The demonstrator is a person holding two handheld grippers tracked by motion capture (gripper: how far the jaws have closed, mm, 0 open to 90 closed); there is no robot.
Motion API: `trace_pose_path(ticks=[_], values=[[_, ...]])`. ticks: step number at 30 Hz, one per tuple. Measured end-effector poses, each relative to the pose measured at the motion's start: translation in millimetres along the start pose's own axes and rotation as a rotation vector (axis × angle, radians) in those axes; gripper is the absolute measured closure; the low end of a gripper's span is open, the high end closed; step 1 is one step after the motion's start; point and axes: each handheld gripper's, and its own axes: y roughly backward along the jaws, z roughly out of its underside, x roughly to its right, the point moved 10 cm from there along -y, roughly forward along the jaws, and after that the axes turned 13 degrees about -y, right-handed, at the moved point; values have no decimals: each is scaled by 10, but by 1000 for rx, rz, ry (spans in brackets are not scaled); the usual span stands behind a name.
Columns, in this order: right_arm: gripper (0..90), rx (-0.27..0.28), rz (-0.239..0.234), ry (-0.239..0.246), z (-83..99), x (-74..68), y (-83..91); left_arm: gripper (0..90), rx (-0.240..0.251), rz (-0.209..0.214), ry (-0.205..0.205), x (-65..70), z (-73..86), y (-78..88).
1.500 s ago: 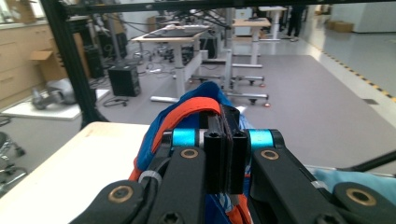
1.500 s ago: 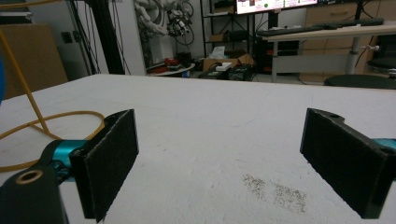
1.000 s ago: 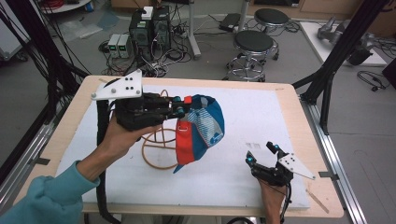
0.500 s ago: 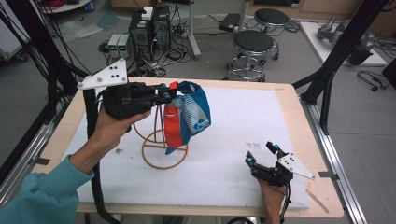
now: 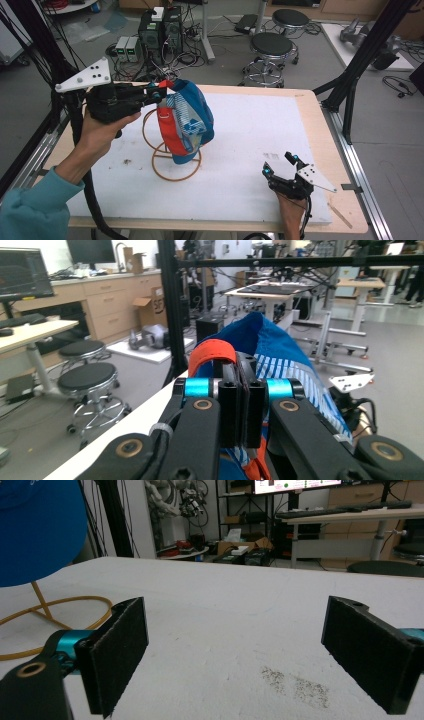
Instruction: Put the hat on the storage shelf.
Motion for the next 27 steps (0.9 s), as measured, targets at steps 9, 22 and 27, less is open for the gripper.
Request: trace_pose_path(ticks=[9,22,27], values=[[104,2,1,8,-2,4,-1,886,-27,-34,39,-158,147,60],[105,-1,1,7,2,-3,-1,886,-75,-83,85,-344,463,243],[105,0,1,7,1,-3,-1,885,-92,-88,92,-365,572,340]])
